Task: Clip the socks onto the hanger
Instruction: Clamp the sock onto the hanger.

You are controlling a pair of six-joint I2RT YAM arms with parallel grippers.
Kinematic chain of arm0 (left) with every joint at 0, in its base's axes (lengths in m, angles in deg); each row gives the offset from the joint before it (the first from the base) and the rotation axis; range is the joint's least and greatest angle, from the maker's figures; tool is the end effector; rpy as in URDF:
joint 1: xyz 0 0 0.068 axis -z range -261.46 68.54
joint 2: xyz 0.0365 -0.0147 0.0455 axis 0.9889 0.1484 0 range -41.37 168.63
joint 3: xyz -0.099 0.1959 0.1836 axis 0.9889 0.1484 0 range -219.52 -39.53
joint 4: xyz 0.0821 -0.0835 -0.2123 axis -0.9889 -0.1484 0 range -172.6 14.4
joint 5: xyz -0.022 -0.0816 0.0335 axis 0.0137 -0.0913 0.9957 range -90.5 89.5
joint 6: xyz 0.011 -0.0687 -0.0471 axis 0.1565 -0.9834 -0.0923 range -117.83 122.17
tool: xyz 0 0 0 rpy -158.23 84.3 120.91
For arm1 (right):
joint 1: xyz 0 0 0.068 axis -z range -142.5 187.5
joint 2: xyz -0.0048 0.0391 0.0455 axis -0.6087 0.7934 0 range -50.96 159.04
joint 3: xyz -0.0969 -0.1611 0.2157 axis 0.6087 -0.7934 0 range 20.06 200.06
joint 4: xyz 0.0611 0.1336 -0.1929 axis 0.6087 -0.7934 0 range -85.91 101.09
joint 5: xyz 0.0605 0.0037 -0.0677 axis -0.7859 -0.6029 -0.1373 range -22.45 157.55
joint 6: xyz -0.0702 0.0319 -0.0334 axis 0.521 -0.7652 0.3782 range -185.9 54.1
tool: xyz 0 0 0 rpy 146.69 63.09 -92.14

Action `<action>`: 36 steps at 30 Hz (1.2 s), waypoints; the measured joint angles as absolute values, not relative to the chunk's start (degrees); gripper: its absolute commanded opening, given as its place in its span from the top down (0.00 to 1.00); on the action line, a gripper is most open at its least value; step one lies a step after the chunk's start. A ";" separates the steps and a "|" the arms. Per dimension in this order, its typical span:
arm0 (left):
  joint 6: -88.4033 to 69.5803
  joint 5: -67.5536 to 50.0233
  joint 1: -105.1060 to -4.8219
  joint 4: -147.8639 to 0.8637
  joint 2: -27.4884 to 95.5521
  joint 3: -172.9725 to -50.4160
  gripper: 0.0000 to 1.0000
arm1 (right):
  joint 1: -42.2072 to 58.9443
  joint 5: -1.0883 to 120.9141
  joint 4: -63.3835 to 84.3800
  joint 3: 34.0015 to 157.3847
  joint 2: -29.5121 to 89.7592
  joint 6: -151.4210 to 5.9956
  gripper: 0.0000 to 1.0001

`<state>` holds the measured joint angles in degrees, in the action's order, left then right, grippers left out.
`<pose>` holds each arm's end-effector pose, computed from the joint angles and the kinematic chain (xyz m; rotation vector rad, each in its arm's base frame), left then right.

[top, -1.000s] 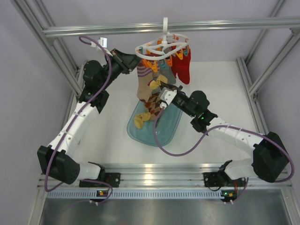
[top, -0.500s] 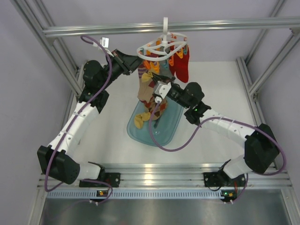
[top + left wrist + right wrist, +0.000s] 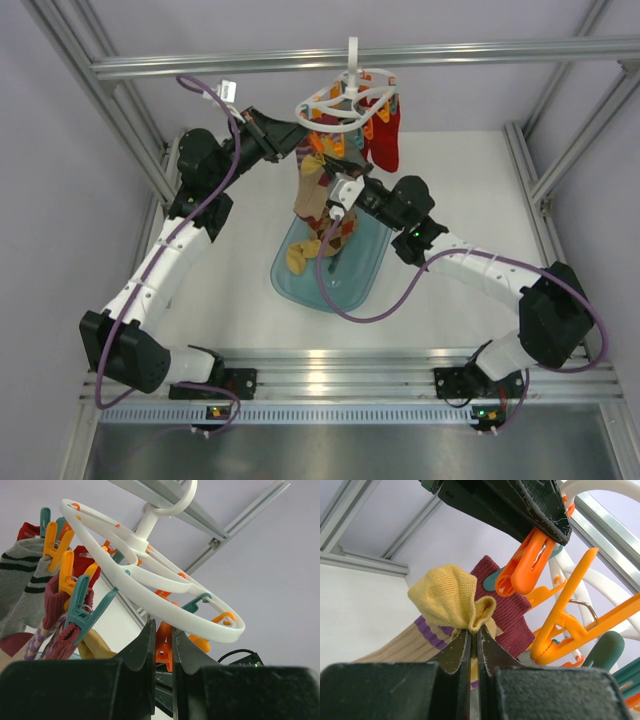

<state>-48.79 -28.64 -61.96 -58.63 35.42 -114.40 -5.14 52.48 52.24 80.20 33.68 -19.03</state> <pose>0.2874 -0.1386 0.4725 0.0610 1.4723 -1.3408 0.2535 0.2595 0.3930 -1.0554 0.7439 0.1051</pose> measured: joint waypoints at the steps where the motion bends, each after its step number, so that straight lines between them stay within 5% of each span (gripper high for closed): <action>1: -48.79 -28.71 -61.96 -58.65 35.42 -114.40 1.00 | -5.11 52.48 52.24 80.20 33.68 -19.00 1.00; 36: -48.22 -31.22 -61.91 -58.02 36.16 -114.42 1.00 | -2.73 52.20 52.11 77.09 28.83 -22.04 1.00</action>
